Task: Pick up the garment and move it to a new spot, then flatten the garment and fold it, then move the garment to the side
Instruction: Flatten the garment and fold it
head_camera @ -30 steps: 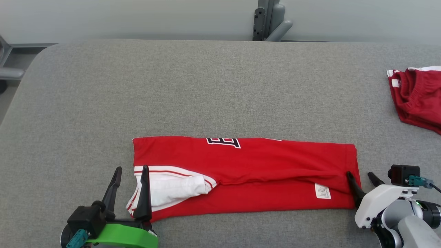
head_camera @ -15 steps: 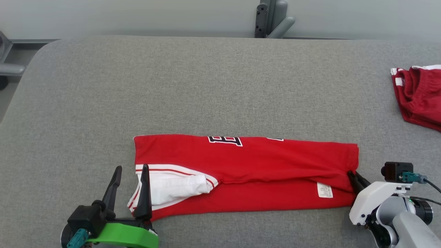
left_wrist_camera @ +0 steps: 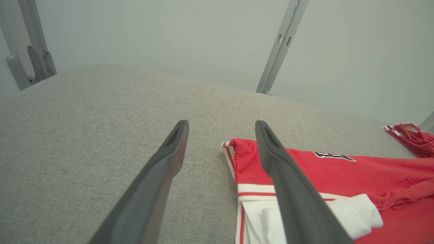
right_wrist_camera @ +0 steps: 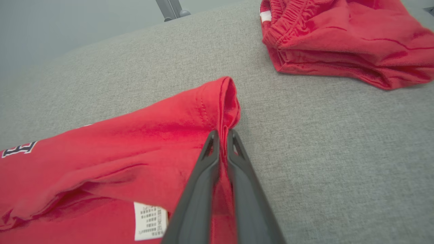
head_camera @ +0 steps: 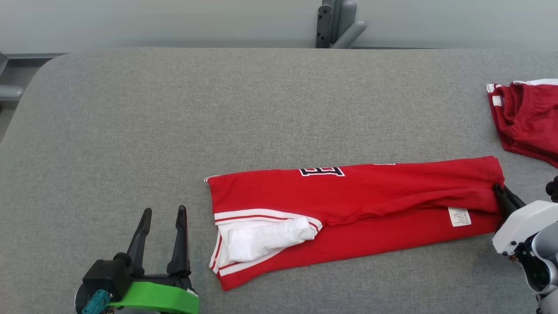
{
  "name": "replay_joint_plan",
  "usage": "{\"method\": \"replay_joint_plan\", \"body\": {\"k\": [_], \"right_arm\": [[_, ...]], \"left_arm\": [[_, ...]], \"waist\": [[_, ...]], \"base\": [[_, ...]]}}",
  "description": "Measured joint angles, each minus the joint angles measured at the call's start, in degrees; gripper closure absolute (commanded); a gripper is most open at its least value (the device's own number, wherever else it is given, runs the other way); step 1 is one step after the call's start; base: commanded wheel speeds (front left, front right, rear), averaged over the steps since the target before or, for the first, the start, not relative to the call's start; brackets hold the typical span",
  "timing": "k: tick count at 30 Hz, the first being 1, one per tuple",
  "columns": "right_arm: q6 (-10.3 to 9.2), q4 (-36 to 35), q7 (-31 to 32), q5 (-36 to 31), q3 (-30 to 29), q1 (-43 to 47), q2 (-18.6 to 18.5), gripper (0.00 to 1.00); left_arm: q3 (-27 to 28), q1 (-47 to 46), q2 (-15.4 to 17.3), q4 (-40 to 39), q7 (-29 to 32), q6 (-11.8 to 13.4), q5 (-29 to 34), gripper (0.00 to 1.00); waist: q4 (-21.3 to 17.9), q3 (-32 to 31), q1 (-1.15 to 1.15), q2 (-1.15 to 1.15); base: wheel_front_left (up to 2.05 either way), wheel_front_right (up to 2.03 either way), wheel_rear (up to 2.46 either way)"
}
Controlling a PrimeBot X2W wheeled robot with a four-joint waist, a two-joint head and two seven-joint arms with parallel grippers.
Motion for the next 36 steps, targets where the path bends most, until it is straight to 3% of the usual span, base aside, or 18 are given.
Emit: {"method": "replay_joint_plan", "body": {"k": [5,10,24,31,36], "right_arm": [[-0.01,-4.0,2.7,0.6,-1.5,1.0,-0.9,1.0],[-0.04,-11.0,5.0,3.3,-0.6,2.7,1.0,1.0],[-0.07,-32.1,9.4,9.8,10.5,8.0,5.4,1.0],[-0.08,-35.2,10.6,14.4,19.9,8.7,9.3,1.0],[-0.08,-30.8,8.0,15.3,26.6,6.0,13.2,1.0]], "left_arm": [[0.0,0.0,-0.2,0.1,0.0,0.0,0.2,0.0],[0.0,0.0,-0.3,0.3,0.0,-0.1,0.3,0.0],[0.5,-0.1,-0.5,0.8,0.0,-0.7,0.7,0.0],[0.4,-0.2,-0.7,1.1,0.0,-1.1,0.7,0.0],[0.3,-0.3,-0.9,1.6,0.0,-1.5,0.8,0.0]], "waist": [[-0.9,0.2,0.0,0.0],[-1.4,0.3,0.0,0.0],[-0.3,-0.3,0.0,0.0],[1.4,-0.5,0.0,0.0],[3.5,-0.7,0.0,0.0]], "base": [[0.0,0.0,0.0],[0.0,0.0,0.0],[0.0,0.0,0.0],[0.0,0.0,0.0],[0.0,0.0,0.0]]}}
